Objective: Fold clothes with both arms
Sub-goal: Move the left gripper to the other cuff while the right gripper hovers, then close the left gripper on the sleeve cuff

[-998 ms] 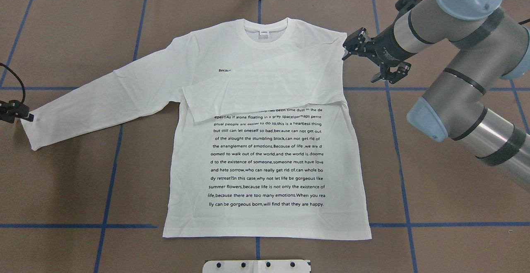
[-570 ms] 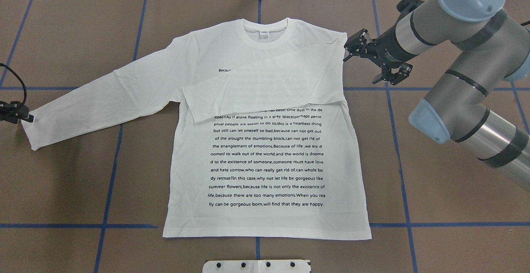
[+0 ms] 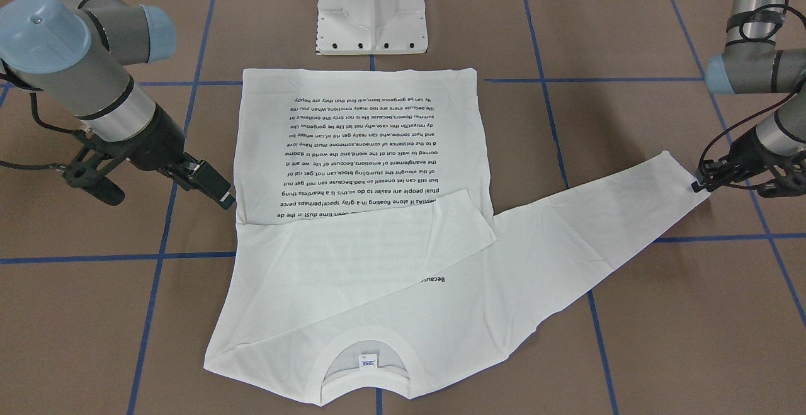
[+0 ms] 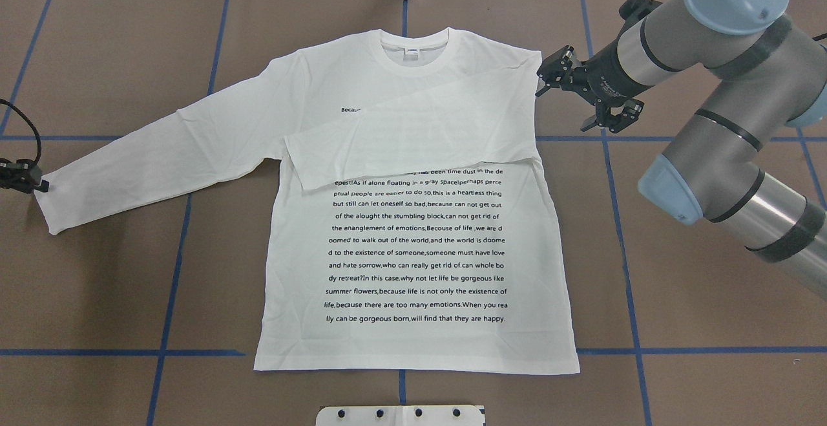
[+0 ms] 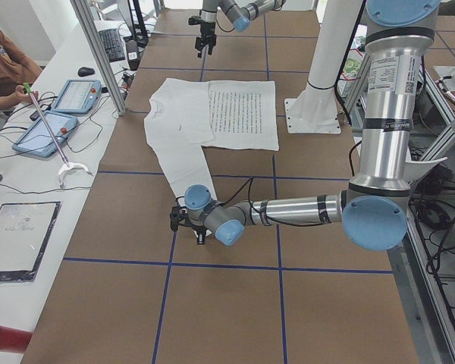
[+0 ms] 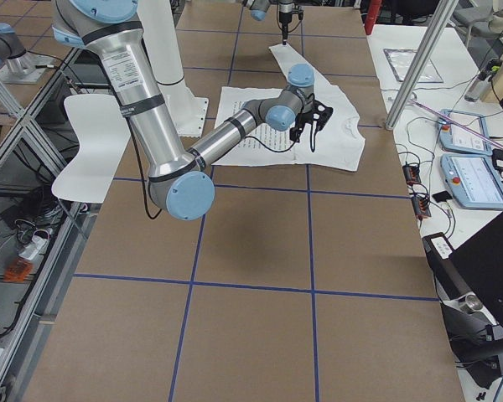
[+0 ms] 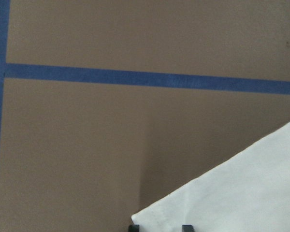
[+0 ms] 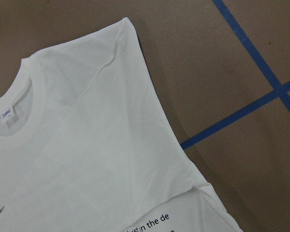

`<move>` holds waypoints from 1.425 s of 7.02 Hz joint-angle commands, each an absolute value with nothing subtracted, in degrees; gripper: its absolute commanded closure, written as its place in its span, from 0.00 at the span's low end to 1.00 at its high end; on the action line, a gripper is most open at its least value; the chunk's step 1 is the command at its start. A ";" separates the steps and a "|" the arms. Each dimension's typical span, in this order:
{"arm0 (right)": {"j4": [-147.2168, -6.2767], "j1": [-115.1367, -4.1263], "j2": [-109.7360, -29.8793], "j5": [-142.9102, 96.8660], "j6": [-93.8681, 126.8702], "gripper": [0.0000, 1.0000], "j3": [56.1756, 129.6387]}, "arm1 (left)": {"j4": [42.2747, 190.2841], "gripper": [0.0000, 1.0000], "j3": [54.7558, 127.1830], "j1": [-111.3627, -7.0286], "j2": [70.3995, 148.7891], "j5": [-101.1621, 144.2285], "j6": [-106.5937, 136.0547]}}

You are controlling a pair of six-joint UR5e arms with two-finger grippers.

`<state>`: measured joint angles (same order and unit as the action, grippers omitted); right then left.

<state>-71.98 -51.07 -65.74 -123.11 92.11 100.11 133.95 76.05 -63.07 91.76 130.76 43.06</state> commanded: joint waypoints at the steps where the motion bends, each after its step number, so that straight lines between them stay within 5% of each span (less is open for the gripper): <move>1: -71.98 -51.06 -65.74 -123.13 92.11 0.02 100.19 | 133.95 0.59 76.03 -63.02 91.76 130.78 43.15; 10: -72.07 -51.15 -66.53 -123.31 92.11 0.02 101.42 | 133.94 0.63 75.67 -63.02 91.67 130.78 42.98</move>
